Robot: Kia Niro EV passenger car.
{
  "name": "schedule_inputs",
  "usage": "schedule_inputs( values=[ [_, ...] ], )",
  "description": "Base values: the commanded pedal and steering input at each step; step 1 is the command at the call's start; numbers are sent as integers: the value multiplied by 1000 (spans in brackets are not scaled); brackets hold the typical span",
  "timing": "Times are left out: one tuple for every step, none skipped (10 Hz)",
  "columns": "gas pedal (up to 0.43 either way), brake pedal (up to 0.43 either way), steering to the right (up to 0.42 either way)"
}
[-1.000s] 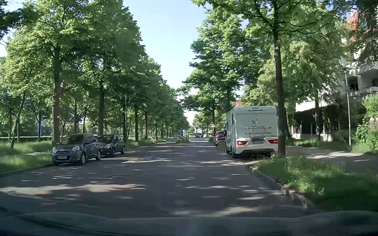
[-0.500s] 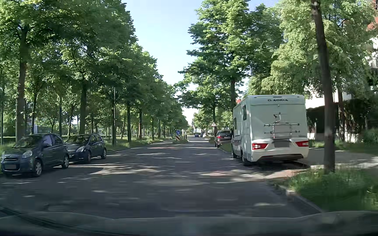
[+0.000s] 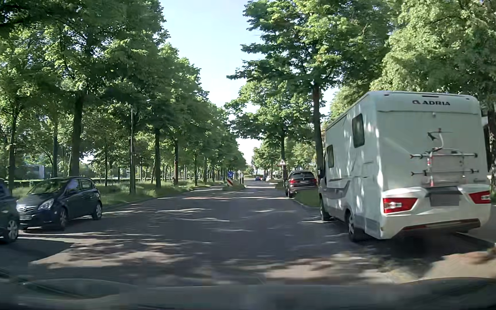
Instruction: Follow the waypoints while adhering to traffic rules and regulations
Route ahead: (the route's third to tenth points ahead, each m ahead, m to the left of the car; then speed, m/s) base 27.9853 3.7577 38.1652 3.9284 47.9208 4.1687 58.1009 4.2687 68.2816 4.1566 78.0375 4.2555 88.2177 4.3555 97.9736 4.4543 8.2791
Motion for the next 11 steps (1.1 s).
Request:
schedule_inputs(
  values=[
    [87,0,-8],
    [87,0,-7],
    [87,0,-5],
    [87,0,-4],
    [87,0,-4],
    [79,0,-3],
    [67,0,-1],
    [59,0,0],
    [59,0,0],
    [59,0,1],
    [59,0,0]
  ],
)
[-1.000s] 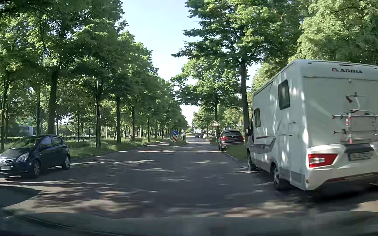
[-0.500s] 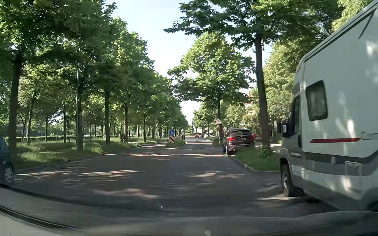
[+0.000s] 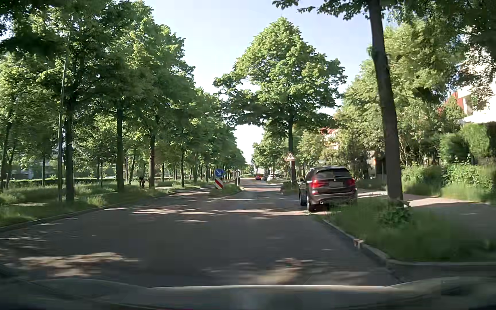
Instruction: Follow the waypoints while adhering to traffic rules and regulations
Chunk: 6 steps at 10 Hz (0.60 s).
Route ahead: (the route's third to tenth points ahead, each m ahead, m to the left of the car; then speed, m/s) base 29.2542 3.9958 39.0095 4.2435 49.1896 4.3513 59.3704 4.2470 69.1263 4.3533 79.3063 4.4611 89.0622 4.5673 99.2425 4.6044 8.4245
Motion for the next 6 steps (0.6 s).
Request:
schedule_inputs(
  values=[
    [39,0,0],
    [28,0,0],
    [20,0,0],
    [20,0,0],
    [0,0,0],
    [0,0,0]
  ],
)
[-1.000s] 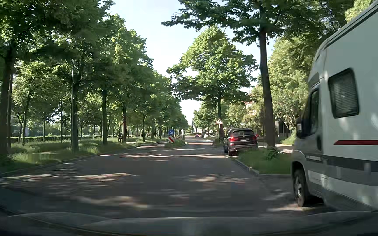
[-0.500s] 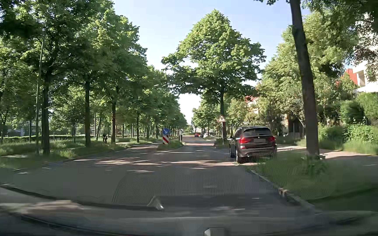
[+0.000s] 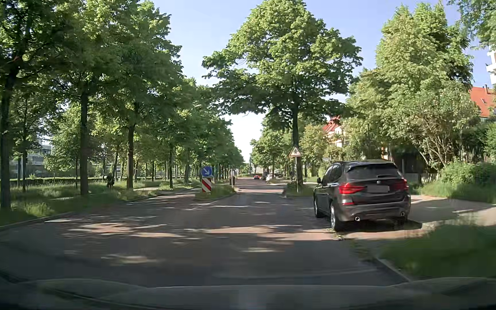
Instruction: Follow the waypoints while adhering to traffic rules and regulations
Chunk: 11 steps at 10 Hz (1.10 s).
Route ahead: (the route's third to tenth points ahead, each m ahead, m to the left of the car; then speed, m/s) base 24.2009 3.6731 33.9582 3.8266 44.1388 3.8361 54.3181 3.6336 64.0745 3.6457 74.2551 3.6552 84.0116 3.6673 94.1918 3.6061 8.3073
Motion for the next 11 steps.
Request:
schedule_inputs(
  values=[
    [0,0,0],
    [0,0,0],
    [0,0,0],
    [0,0,2],
    [0,0,2],
    [0,0,4],
    [0,0,5],
    [0,0,6],
    [0,0,6],
    [0,0,7],
    [0,0,7]
  ],
)
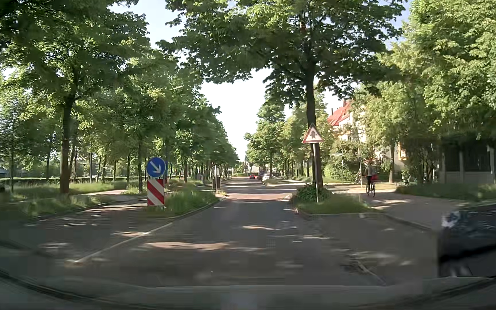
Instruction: Follow the waypoints while adhering to traffic rules and regulations
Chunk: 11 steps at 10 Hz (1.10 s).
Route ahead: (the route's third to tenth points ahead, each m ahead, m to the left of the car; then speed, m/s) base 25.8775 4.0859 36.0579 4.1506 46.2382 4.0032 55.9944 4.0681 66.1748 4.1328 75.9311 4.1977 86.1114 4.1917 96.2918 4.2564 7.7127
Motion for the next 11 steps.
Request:
schedule_inputs(
  values=[
    [0,0,7],
    [0,0,7],
    [0,0,7],
    [0,0,7],
    [0,0,7],
    [0,0,7],
    [0,0,6],
    [0,0,5],
    [0,0,3],
    [0,0,0],
    [0,0,0]
  ],
)
